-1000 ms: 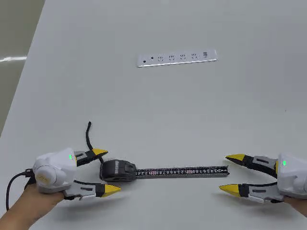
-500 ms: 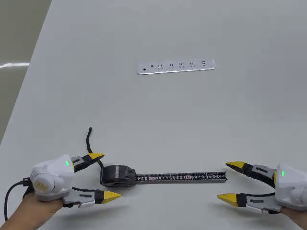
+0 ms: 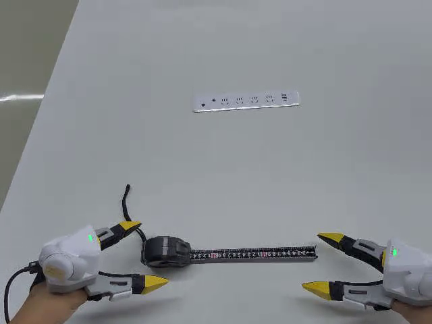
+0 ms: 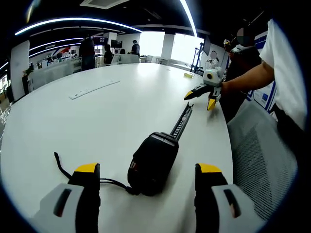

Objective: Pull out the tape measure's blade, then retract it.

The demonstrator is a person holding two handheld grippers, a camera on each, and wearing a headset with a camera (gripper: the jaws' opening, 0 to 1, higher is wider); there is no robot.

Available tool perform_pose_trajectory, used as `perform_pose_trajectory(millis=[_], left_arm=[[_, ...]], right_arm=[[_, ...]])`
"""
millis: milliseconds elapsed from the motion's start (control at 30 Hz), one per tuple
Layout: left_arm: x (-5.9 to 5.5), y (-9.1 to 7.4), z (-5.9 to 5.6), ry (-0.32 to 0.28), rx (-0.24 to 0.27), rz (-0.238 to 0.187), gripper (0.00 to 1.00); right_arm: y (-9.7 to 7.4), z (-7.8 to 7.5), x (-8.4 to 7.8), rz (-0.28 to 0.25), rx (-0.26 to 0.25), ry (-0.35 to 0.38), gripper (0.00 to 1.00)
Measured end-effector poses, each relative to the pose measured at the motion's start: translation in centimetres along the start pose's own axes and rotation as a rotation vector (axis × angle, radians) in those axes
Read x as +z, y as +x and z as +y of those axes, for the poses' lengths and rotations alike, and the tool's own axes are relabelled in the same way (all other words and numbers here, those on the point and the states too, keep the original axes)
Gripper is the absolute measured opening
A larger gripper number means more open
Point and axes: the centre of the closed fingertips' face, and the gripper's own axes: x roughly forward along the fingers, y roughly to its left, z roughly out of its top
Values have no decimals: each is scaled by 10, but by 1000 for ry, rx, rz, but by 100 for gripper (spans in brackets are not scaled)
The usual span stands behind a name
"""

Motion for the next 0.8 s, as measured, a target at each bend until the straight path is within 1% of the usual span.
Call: perform_pose_trajectory(millis=[100, 300, 433, 500, 600, 667, 700, 767, 800], left_arm=[[1, -1, -1, -4, 2, -4, 78], [2, -5, -1, -31, 18, -26, 77], [1, -7, -3, -43, 26, -32, 77], [3, -10, -3, -60, 33, -44, 76], [4, -14, -4, -72, 47, -55, 76], [2, -16, -4, -79, 59, -54, 77], [1, -17, -4, -86, 63, -55, 76], [2, -20, -5, -124, 75, -81, 76], [0, -21, -7, -131, 81, -84, 76]], right_arm=[[-1, 1, 1, -2, -3, 0, 65], [-3, 3, 6, -7, -27, 3, 65], [-3, 4, 12, -16, -48, 8, 65], [-4, 6, 16, -29, -56, 19, 65], [-5, 10, 15, -28, -66, 24, 65], [-7, 11, 15, -36, -79, 35, 65], [-8, 12, 15, -36, -86, 36, 65], [-9, 14, 16, -42, -98, 45, 65], [-11, 16, 17, -47, -107, 49, 65]])
